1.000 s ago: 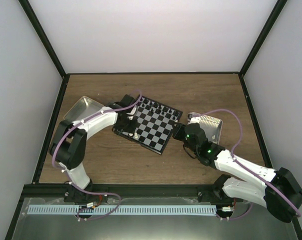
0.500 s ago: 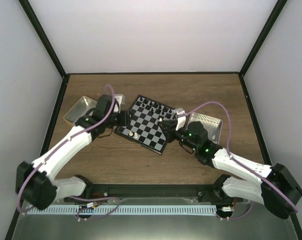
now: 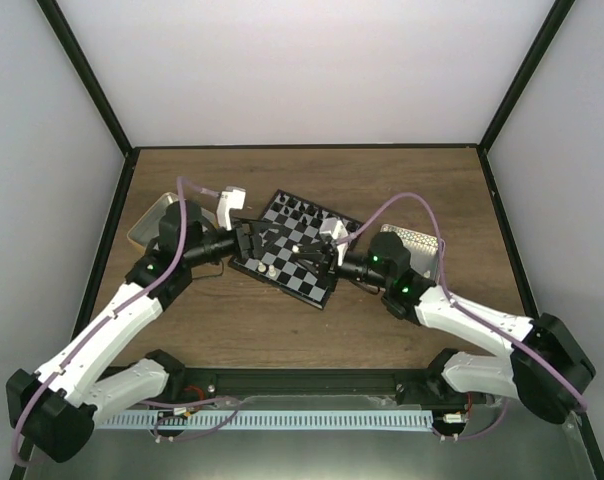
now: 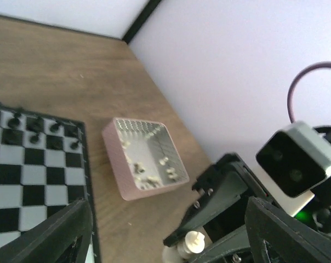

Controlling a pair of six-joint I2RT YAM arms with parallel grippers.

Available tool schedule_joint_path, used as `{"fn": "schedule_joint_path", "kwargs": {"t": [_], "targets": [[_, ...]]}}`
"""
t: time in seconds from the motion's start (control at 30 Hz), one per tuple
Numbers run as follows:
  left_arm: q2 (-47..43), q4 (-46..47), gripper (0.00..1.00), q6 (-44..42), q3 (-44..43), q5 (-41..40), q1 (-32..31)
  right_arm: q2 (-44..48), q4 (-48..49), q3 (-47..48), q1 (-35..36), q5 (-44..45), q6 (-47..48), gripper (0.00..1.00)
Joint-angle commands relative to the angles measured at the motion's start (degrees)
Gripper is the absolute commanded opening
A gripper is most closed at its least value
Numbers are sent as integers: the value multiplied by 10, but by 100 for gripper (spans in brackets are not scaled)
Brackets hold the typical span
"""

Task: Set up the chess pieces on the board
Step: Place the chess piece on the chessboard.

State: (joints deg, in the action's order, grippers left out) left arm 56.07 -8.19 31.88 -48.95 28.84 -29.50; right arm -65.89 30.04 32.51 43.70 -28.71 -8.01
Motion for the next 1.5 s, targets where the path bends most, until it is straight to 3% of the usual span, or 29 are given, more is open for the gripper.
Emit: {"fn": "schedule_joint_path", "kwargs": {"t": [0.0,0.2,0.37,0.83,1.13,1.2,1.37,1.47], "targets": [[25,17,76,29,2,111,1,-22,-19,60,4,-50,50,15],[43,-3,62,3,8,149,1,-53,-60,98,4,-58,76,14],[56,-40,43,-26,4,150,1,-57,-65,108,4,-65,79,13],[74,-65,9,-56,1,140,1,-85,-74,128,4,-74,78,13],[78,-59,4,-62,4,134,0,-97,-67,129,4,-55,54,16],[79,-59,4,-62,4,124,0,-100,-70,130,4,-45,49,25],[86,-65,4,-77,0,60,0,-66,-85,105,4,8,45,65],[104,-78,4,-89,-4,-1,0,-10,-87,65,4,34,41,76]]}}
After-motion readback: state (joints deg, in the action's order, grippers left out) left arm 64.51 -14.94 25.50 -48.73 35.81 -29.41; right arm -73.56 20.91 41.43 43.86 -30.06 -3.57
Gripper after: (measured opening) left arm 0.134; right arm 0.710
